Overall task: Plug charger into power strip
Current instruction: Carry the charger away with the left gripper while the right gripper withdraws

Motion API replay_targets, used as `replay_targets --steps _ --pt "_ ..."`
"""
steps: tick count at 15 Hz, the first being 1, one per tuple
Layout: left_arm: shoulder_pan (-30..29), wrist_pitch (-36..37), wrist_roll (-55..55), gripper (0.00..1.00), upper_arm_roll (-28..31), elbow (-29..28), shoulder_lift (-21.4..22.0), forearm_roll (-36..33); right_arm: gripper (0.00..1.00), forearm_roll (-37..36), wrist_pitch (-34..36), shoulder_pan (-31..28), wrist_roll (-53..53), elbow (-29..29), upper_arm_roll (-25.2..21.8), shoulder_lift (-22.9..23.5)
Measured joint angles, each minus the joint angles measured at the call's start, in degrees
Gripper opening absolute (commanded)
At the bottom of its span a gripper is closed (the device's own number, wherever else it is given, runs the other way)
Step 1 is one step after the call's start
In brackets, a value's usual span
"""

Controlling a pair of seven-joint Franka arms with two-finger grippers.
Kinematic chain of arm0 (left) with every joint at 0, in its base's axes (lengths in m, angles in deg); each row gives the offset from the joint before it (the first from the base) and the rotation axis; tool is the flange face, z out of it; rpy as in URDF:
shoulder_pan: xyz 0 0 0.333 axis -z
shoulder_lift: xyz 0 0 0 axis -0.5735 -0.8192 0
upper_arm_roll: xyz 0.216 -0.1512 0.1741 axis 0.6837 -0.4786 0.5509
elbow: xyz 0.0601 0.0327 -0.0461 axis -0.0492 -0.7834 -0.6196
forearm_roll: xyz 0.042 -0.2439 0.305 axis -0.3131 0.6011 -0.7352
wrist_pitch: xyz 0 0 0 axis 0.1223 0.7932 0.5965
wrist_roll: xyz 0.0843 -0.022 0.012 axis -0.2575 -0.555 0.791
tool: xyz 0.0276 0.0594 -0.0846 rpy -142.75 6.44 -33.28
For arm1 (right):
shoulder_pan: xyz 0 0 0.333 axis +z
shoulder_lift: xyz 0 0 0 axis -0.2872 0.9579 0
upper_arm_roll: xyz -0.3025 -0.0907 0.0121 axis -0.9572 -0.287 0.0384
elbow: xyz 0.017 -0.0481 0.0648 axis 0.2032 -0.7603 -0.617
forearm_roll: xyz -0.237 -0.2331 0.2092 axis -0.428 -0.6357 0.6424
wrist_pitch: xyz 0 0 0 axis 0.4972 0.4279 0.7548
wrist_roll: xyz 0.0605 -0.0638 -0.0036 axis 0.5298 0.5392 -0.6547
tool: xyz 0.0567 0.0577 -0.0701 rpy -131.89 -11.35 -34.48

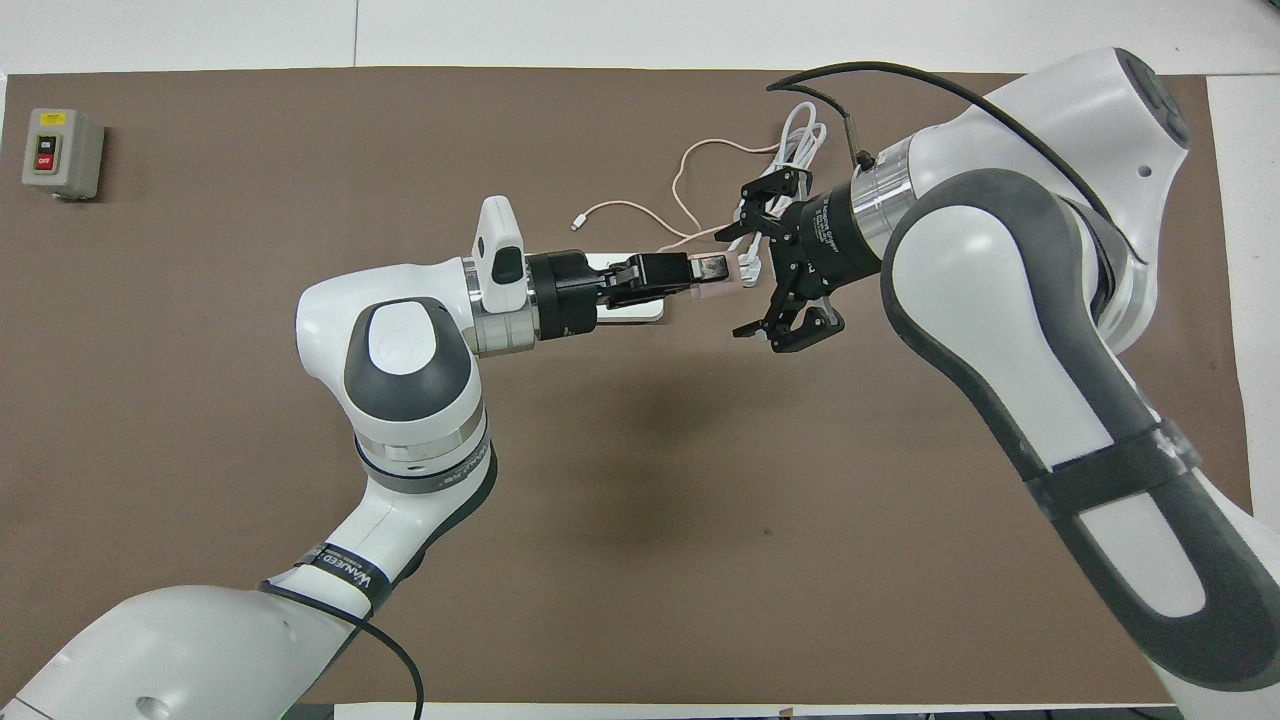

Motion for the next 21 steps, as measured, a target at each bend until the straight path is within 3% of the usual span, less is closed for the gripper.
replay_targets --steps 4,9,14,21 --pt "-2.9 -1.0 8.3 0.0 0.1 -0.2 2.8 -9.5 1.0 -0.1 1.5 -0.9 -0.1 0.1 -0.3 -0.3" --pt "-7.0 0.2 28.9 0.0 0.1 -1.5 8.3 -34.5 1.0 -2.0 4.8 -4.6 -4.4 0.1 -0.5 -2.0" --pt "-10.9 11.6 51.4 0.0 0.1 -1.2 13.4 -61.9 1.0 -8.1 6.7 -6.0 -11.1 0.2 -0.6 -3.4" --pt "-12.5 21.4 59.8 0.0 0.2 -0.8 15.9 -75.6 1.0 -17.1 12.3 -11.5 -29.6 0.2 -0.7 -5.9"
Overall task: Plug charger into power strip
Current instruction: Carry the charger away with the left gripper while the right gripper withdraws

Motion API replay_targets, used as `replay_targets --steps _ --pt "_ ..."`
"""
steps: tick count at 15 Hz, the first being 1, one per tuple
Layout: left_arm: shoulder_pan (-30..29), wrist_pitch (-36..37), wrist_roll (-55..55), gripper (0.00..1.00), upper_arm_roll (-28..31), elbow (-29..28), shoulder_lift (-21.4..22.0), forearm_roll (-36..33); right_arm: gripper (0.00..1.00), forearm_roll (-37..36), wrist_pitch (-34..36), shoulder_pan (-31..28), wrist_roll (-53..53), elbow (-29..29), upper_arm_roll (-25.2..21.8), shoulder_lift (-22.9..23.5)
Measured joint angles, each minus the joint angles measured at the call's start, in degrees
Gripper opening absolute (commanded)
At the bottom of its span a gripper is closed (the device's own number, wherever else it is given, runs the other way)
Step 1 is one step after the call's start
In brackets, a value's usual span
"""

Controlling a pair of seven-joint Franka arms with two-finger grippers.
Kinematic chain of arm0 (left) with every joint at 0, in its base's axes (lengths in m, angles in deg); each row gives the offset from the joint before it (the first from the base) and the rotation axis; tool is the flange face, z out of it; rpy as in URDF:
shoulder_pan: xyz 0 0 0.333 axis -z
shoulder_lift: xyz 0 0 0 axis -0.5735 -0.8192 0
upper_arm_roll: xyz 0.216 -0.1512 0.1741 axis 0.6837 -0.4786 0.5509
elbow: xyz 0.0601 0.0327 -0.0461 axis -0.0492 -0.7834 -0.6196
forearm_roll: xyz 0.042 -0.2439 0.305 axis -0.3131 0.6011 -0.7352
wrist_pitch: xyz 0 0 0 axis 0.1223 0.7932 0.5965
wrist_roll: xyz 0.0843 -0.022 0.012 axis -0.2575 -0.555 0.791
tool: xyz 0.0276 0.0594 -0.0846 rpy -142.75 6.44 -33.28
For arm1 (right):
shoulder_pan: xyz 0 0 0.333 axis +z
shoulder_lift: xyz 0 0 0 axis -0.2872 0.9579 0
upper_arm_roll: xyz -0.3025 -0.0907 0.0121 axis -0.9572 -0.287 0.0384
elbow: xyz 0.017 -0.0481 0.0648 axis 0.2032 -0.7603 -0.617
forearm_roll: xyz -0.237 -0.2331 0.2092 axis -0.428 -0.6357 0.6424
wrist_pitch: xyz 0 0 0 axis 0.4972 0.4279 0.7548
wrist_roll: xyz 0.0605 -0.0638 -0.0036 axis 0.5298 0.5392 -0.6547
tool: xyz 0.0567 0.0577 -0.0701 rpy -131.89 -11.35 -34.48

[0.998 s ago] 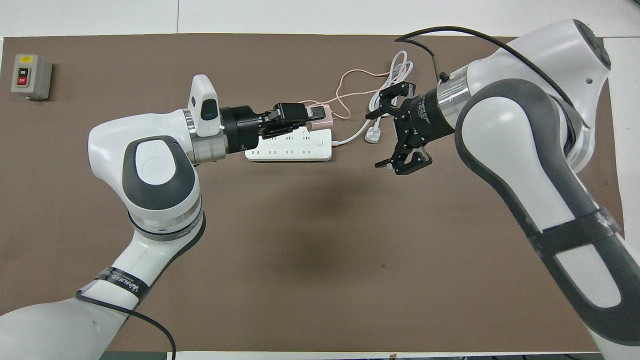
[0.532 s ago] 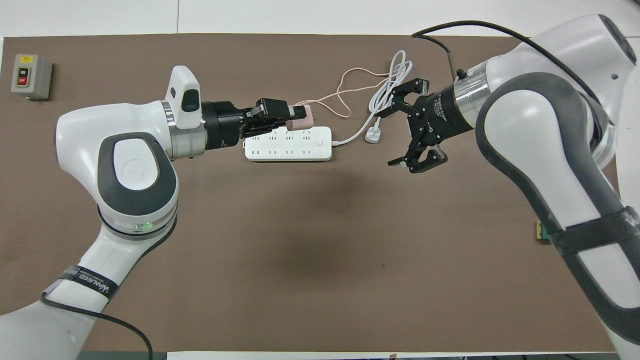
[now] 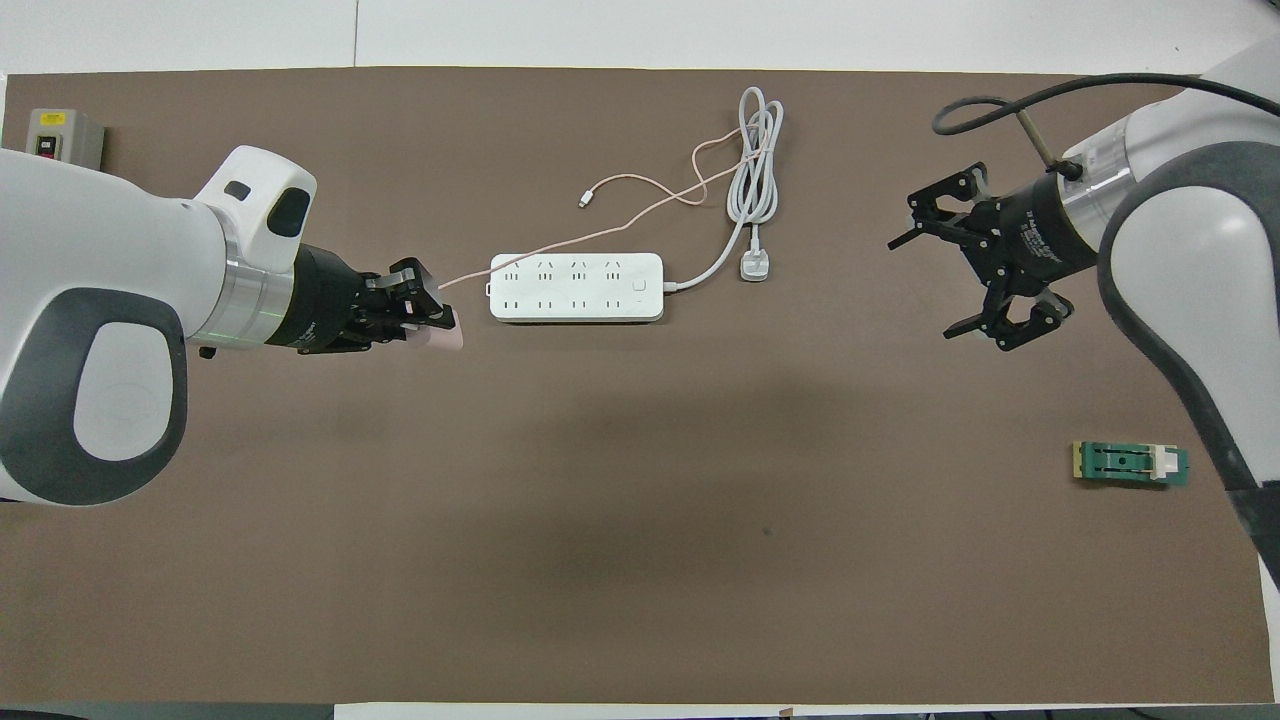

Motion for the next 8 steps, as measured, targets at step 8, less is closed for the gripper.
replay_targets --steps 8 --pt "-0.1 4.3 1.8 0.0 -0.1 1.9 1.4 -16.9 1.0 -11.5 1.7 -3.0 -23.2 0.0 0.0 -3.4"
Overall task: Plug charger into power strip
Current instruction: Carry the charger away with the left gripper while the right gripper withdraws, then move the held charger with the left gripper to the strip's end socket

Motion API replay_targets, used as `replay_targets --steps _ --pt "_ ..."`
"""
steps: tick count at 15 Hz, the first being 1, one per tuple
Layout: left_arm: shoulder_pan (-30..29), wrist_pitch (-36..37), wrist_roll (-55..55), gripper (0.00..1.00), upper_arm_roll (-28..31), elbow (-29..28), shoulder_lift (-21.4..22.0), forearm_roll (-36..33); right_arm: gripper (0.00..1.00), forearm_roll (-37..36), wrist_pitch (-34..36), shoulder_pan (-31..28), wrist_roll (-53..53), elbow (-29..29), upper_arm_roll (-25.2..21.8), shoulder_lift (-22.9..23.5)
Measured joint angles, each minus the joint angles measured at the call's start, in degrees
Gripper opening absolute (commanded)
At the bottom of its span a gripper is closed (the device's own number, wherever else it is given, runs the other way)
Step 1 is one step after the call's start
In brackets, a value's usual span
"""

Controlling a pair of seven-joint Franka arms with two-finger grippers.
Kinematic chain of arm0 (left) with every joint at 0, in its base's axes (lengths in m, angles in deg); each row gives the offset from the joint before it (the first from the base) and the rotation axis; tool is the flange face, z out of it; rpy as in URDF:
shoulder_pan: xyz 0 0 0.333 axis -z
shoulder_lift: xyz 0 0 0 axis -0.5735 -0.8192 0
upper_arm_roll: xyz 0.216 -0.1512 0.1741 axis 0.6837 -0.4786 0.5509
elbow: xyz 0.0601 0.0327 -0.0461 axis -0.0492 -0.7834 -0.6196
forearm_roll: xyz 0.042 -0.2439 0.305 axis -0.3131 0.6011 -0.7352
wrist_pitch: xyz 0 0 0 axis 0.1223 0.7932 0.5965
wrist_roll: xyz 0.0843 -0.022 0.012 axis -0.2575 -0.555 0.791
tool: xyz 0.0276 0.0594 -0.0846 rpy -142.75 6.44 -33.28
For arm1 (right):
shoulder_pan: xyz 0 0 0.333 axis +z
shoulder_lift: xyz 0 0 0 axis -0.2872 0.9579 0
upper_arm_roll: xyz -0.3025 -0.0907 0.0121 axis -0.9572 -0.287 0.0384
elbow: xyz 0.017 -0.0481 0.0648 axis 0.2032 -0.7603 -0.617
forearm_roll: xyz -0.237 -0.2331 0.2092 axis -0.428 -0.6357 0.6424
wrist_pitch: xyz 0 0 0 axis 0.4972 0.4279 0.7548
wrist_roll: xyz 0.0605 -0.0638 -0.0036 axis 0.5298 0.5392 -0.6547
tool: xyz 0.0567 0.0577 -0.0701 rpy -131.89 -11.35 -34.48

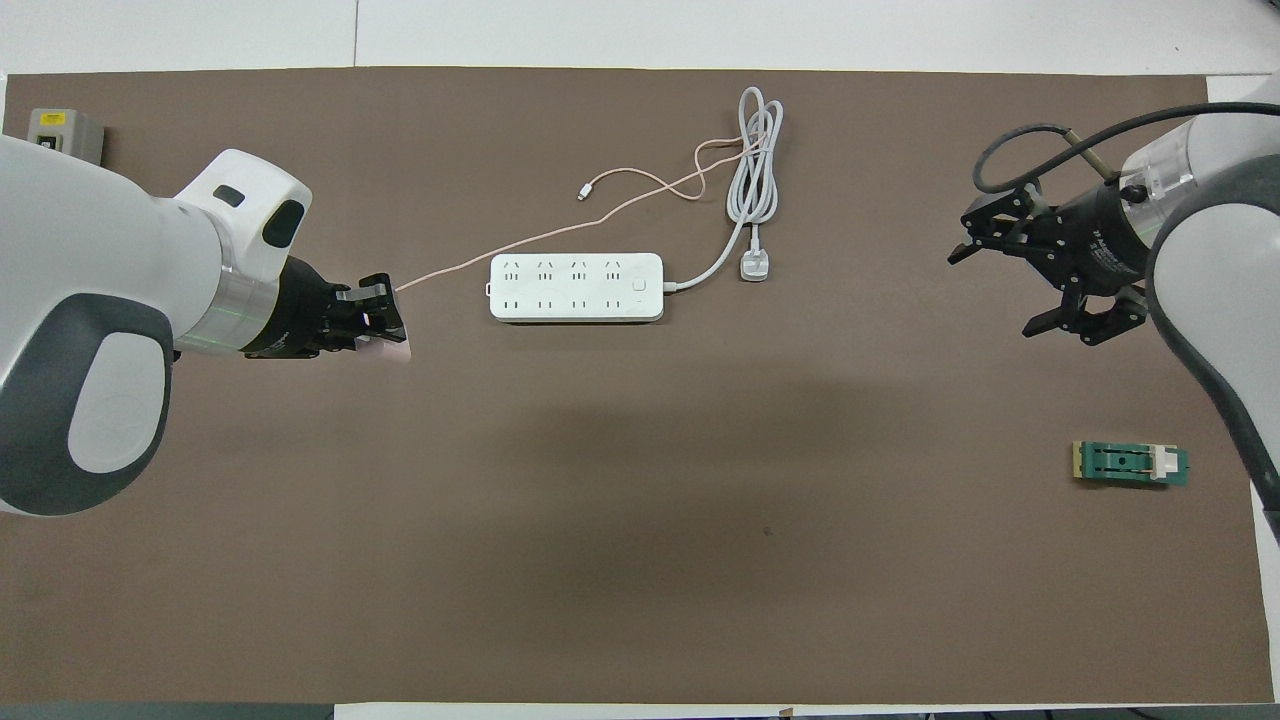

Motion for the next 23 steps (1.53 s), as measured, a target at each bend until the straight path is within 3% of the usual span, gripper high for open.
replay_targets --steps 5,10,15,19,23 --pt "-0.5 -0.1 7.7 0.0 0.0 0.0 0.1 -1.8 1.0 -6.0 0.1 -3.1 -20.5 0.0 0.0 -2.1" --pt "-2.3 0.2 16.5 0.0 0.1 -0.4 0.1 -1.8 1.0 -7.2 0.2 -4.2 -30.3 0.0 0.0 -4.3" --pt "-2.3 -1.8 40.7 0.0 -0.2 -0.7 -0.2 -4.8 1.0 -7.7 4.4 -4.5 -33.3 0.3 0.0 -8.2" --pt "-0.6 -4.0 58.3 0.0 -1.3 0.9 -4.2 -7.8 1.0 -8.0 7.0 -4.3 -34.9 0.3 -0.4 -11.3" --pt "2.0 -4.1 67.5 0.0 -1.5 6.0 -9.6 -8.1 1.0 -8.6 7.1 -3.8 -38.7 0.4 -2.6 -11.3"
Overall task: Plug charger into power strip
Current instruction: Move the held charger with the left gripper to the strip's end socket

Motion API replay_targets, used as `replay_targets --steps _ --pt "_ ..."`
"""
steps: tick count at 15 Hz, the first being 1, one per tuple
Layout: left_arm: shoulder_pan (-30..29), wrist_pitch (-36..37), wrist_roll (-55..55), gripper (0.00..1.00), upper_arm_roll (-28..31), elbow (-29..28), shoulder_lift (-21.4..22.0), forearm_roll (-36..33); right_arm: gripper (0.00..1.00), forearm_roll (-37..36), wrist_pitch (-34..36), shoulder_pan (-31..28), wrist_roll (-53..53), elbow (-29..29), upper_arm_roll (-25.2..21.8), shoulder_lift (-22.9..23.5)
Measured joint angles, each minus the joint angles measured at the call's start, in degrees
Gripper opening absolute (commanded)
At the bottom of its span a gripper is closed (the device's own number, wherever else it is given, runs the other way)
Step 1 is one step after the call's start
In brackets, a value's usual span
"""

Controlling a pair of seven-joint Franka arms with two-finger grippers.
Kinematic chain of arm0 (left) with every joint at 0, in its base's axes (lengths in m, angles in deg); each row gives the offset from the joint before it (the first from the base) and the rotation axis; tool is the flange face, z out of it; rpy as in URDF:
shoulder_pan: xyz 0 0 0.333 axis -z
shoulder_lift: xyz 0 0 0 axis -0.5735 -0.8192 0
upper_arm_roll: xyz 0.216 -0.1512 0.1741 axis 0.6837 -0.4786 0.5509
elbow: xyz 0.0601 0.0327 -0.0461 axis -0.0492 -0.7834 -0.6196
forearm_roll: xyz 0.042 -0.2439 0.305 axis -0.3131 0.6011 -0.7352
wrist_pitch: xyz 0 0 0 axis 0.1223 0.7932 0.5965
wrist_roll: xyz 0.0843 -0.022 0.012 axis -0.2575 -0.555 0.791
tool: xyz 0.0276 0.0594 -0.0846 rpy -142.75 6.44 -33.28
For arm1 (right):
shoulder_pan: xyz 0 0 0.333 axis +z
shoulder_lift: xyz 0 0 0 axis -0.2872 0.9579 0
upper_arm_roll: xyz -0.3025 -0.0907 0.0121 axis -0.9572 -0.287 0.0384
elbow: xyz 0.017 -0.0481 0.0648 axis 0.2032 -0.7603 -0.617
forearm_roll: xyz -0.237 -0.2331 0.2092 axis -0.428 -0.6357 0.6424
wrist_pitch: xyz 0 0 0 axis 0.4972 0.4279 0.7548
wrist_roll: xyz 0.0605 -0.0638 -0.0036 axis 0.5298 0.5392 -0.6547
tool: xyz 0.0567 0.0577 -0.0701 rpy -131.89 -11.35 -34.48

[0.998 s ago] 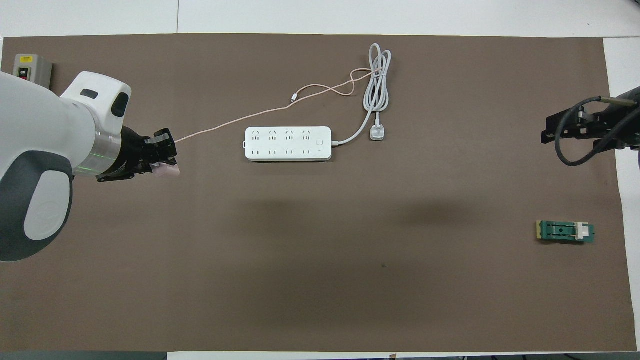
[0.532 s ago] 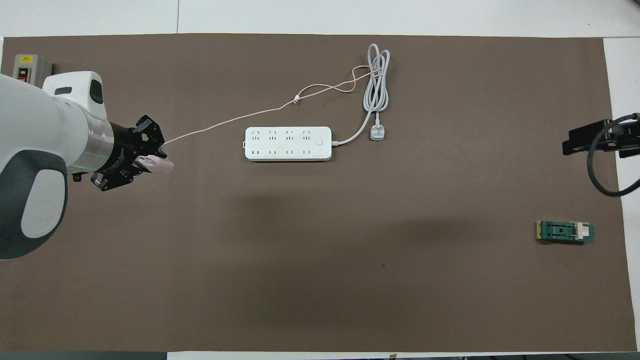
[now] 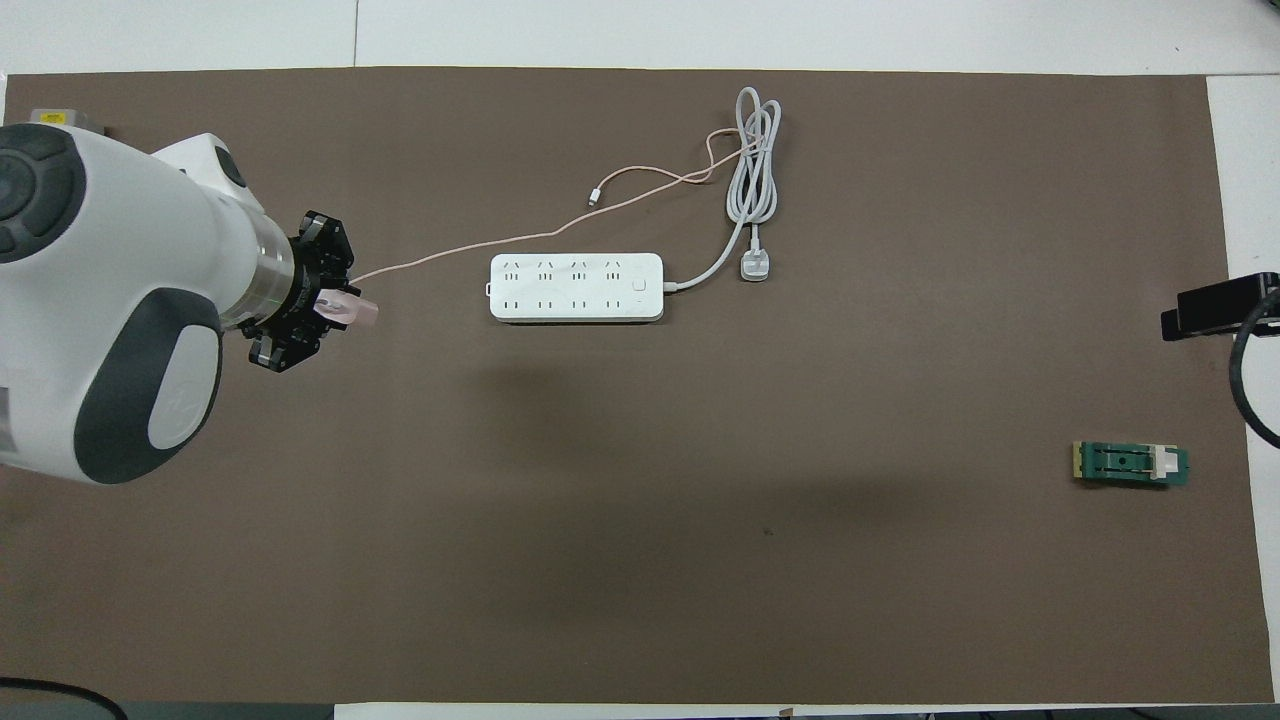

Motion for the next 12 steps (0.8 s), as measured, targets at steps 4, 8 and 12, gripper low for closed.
replay_targets --steps 4,8,12 --pt "1.0 -0.1 5.1 0.0 0.1 3.8 -4.8 0.0 1.0 -2.0 0.4 0.2 -0.5 0.0 -0.2 0.1" --pt "1.1 -2.1 9.0 0.0 0.1 5.7 -9.0 -2.5 1.0 -2.8 1.4 0.3 -0.5 0.1 -0.2 0.1" --pt "1.7 -2.1 11.4 0.0 0.2 9.6 -14.5 -4.3 1.0 -2.8 2.3 0.2 -0.5 0.1 -0.3 0.1"
